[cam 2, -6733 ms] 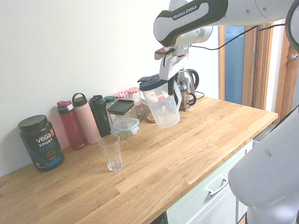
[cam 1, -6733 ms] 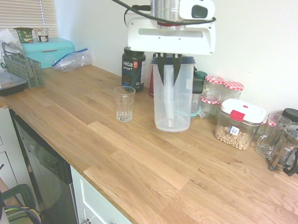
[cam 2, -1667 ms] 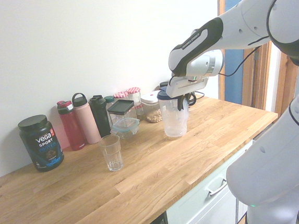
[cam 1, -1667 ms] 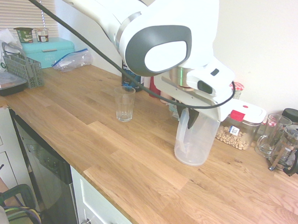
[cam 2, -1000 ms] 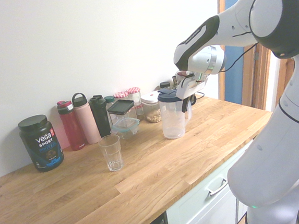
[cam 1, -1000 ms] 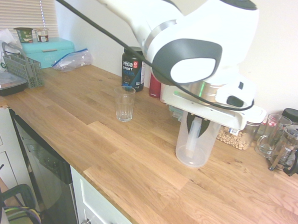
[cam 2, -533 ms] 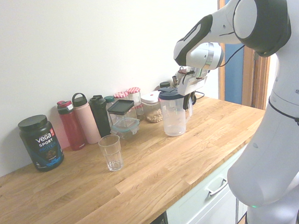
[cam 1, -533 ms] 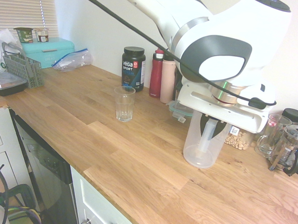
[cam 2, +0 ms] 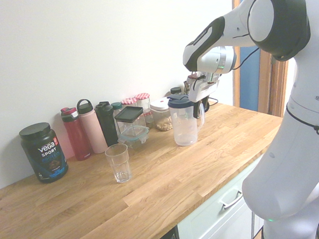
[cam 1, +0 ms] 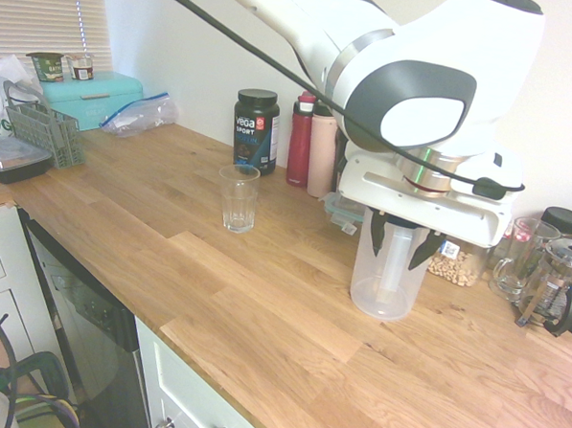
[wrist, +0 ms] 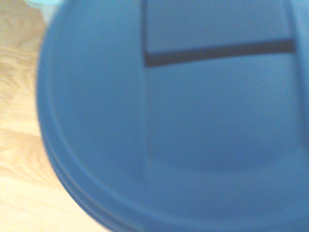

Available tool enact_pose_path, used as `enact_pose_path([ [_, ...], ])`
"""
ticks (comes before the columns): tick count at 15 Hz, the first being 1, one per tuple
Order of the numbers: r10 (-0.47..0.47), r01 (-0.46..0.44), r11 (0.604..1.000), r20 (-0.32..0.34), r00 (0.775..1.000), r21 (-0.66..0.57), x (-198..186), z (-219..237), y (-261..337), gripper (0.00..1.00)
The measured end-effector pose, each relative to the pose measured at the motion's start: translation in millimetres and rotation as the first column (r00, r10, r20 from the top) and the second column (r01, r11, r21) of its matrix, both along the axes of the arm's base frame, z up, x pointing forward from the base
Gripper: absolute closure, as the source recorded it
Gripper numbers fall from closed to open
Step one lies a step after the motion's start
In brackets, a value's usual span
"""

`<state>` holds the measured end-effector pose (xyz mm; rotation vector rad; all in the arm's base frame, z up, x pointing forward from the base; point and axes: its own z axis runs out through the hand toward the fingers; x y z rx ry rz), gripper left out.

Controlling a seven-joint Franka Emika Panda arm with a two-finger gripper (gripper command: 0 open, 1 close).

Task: Pour me some water

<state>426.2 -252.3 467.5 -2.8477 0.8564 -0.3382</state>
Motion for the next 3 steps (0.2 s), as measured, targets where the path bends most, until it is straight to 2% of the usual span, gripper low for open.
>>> enact_pose_path([
  [3, 0.031, -0.037, 0.998, -0.111, 0.993, -0.047, -24, 31, 9, 0.0],
])
